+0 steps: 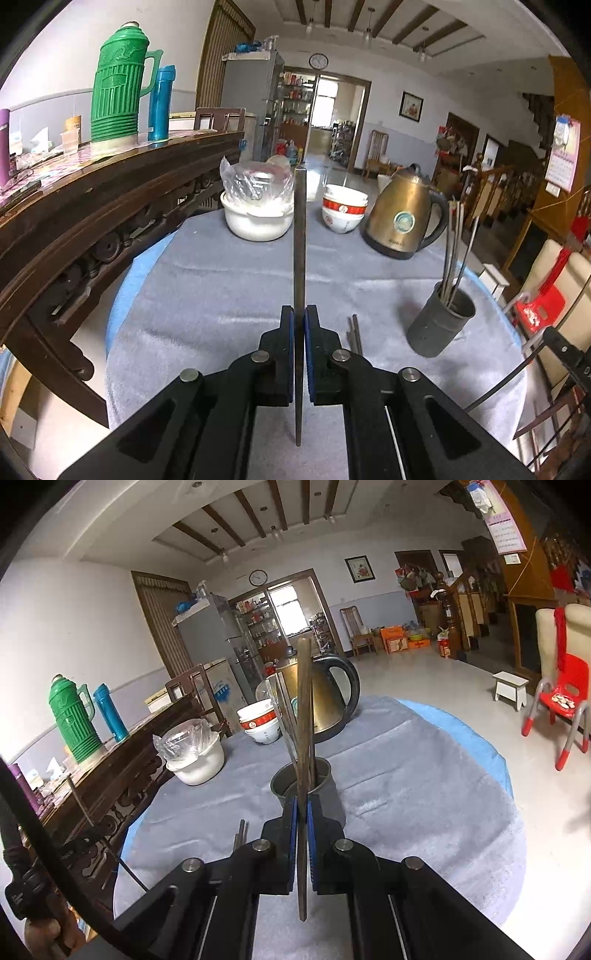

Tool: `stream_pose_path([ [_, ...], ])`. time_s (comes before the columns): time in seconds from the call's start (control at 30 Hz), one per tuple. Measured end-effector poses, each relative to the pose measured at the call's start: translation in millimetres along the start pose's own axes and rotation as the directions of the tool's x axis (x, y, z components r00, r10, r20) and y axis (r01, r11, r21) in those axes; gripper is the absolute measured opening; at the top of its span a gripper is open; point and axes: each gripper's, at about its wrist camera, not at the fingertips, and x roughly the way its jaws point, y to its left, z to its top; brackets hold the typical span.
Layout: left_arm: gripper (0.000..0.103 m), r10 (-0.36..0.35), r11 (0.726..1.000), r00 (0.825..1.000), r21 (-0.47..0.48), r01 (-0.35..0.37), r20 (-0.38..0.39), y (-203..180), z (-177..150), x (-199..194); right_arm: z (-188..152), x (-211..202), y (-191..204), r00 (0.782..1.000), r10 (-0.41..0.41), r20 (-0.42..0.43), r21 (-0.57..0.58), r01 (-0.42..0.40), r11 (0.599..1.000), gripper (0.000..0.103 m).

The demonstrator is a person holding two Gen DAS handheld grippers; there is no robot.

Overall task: Organize utensils
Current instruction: 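Lift both chopsticks upright and carry them above the grey metal cup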

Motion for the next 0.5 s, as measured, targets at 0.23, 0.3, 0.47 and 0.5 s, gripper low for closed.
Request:
stream_pose_path([
  [0.23, 0.005, 0.018, 1.0, 0.999, 0.011, -0.018, -0.028, -1.2, -3.0, 3.8, -1.4, 1.2, 2.4, 1.0, 0.006, -0.015, -0.003, -0.006, 1.0, 0.006],
  [0.3, 0.005, 0.02, 1.0, 0.999, 0.009, -0.02, -0.03, -0.6, -2.8, 3.8, -1.5, 0.7, 2.8, 1.0, 0.008, -0.017, -0.004, -0.008, 1.0, 0.006],
  [0.47, 0.005, 0.014, 1.0, 0.999, 0.003, -0.014, -0.036, -1.5, -1.4, 4.8, -0.7, 0.8, 4.5, 1.0, 0.012, -0.02, -0.008, -0.012, 1.0, 0.006],
  [0.5, 0.005, 0.011, 1.0, 0.999, 0.001, -0.011, -0.035, -1.5, -0.4, 4.9, -0.6, 0.8, 4.5, 1.0, 0.012, -0.019, -0.008, -0.013, 1.0, 0.006],
])
